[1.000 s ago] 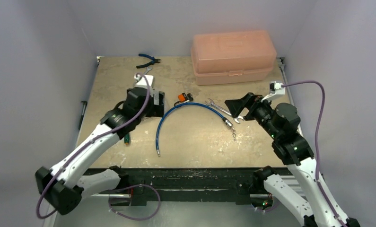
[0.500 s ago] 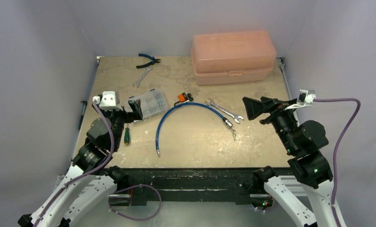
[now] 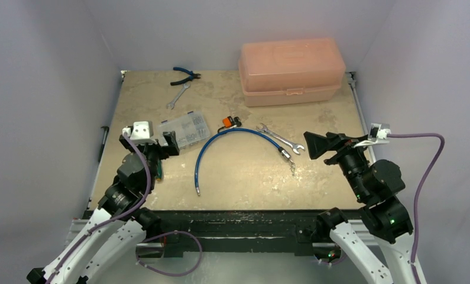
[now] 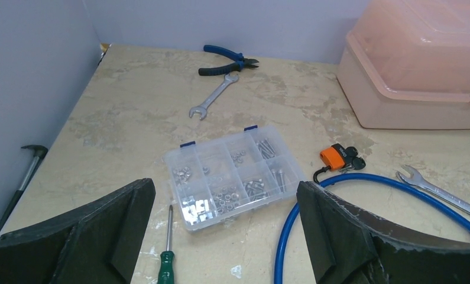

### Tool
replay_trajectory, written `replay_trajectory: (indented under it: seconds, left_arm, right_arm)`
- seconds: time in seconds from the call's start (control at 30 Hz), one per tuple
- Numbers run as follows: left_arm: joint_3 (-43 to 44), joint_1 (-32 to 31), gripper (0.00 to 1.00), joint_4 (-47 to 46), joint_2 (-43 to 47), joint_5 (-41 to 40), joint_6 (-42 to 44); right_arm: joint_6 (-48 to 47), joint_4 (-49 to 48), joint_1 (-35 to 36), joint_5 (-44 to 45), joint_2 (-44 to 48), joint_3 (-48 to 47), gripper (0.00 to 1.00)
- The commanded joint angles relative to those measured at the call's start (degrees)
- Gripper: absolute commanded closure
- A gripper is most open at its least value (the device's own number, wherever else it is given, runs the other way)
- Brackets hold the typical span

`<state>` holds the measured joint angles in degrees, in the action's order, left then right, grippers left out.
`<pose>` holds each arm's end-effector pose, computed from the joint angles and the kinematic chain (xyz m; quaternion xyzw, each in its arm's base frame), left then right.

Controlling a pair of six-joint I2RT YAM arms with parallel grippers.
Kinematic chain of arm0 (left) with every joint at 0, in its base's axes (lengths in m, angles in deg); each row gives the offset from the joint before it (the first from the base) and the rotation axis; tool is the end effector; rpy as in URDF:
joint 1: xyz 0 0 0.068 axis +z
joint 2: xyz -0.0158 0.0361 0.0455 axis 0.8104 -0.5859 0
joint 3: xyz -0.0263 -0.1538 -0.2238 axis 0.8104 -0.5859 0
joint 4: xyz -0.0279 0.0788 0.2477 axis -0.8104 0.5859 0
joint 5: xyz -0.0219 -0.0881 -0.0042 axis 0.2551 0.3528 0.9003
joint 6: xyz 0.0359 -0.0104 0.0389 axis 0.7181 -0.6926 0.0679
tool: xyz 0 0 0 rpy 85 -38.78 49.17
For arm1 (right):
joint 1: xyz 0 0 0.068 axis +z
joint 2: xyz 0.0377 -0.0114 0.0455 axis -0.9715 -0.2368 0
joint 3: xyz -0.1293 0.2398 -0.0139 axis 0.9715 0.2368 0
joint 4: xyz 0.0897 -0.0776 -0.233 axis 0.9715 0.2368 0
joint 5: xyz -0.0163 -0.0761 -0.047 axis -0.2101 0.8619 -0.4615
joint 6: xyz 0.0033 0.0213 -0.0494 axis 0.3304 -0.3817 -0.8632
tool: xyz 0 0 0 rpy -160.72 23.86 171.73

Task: Unlock with the key

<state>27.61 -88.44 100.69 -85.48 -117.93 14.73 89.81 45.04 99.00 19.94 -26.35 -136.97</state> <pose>0.1138 -0.0516 0.3191 -0.0693 0.7250 -0.0331 0.6844 0.0670 0.0236 0.3964 0.0805 0.6834 0.2812 0.6689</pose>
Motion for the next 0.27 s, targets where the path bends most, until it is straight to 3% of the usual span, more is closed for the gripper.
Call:
replay_trajectory:
  seconds: [0.0,0.23]
  left_arm:
    - [1.02,-0.1,0.01,-1.97,-1.71,0.67,1.24]
    - [0.49,-0.08,0.01,-2.99,-1.89,2.19,3.02]
  right_arm:
    - [-0.19,-1.17,-0.24,2.68,-0.97,0.52,0.01]
    - [-0.87,-1.46,-0.27,2.61,-4.08,-0.83,0.01]
